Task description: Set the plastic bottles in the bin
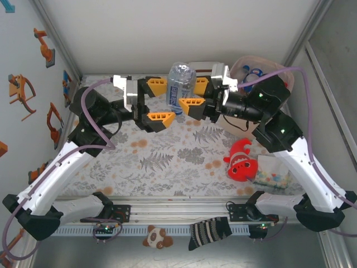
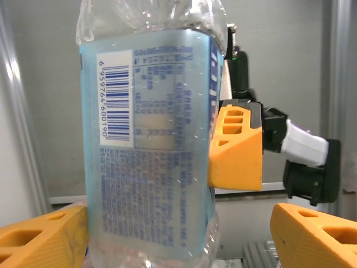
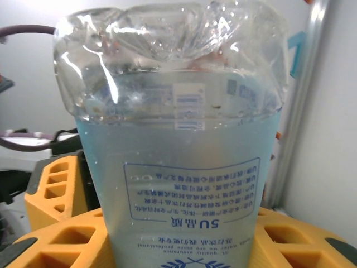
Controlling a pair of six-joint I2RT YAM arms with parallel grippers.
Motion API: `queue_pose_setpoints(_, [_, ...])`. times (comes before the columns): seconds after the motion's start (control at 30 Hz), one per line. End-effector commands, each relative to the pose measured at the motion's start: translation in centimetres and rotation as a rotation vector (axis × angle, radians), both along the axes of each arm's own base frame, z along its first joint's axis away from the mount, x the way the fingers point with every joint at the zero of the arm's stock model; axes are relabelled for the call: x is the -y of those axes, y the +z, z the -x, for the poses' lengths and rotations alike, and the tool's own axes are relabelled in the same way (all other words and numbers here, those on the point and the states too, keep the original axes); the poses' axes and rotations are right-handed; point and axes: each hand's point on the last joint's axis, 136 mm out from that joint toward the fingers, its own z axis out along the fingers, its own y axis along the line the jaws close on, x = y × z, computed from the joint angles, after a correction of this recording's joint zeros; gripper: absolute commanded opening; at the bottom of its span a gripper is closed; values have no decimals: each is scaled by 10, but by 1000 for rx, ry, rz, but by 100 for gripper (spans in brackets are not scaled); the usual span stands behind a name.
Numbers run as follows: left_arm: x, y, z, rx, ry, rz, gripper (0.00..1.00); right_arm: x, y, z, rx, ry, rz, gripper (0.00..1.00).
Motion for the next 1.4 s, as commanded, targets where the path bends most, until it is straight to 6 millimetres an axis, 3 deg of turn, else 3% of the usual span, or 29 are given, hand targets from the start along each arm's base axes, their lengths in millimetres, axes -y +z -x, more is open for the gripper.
queue_pose_setpoints(0.0, [-6, 1, 9, 46, 11, 3, 84, 29, 7, -39, 11, -287, 18, 47])
queue_pose_setpoints(0.23, [-6, -1, 5, 34, 34, -3, 84, 80, -6, -98, -133, -603, 43, 45])
queue_pose_setpoints(0.43, [-7, -6, -1, 17, 73, -19, 84, 143, -23, -142, -330, -840, 8, 41])
queue_pose_setpoints(0.57, [-9, -9, -3, 10, 95, -19, 84, 180, -45, -167, -465, -986, 15, 40])
queue_pose_setpoints(1.07, [-11, -18, -6, -16, 120, -37, 84, 291, -131, -225, -913, -1250, -55, 38])
queue_pose_setpoints(1.23, [-11, -22, -13, -33, 155, -46, 84, 320, -166, -240, -1054, -1291, -77, 38])
queue_pose_setpoints(1.37, [-10, -27, -19, -48, 179, -58, 84, 328, -195, -251, -1165, -1268, -83, 38])
